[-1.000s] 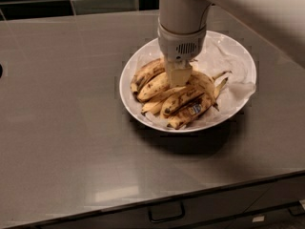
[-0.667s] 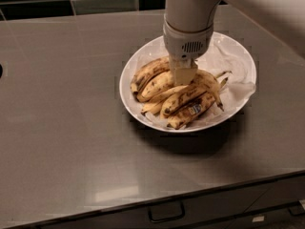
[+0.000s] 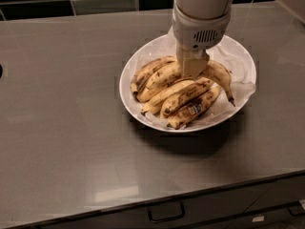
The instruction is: Pick banana from white bowl
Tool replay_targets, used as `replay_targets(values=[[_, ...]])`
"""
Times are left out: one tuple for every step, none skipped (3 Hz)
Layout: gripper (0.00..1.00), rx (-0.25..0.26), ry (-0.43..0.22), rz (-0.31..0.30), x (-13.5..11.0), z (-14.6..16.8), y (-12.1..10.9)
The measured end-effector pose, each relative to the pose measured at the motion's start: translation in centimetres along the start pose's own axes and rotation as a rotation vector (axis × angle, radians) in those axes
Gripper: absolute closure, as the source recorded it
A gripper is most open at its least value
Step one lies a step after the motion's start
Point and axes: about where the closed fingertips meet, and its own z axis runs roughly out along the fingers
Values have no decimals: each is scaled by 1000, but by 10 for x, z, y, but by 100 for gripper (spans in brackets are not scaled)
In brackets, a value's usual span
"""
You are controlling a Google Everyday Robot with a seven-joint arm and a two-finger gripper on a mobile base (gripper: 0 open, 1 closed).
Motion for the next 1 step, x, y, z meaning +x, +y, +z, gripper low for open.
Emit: replay_targets(values=[[100, 44, -26, -40, -9, -27, 3]])
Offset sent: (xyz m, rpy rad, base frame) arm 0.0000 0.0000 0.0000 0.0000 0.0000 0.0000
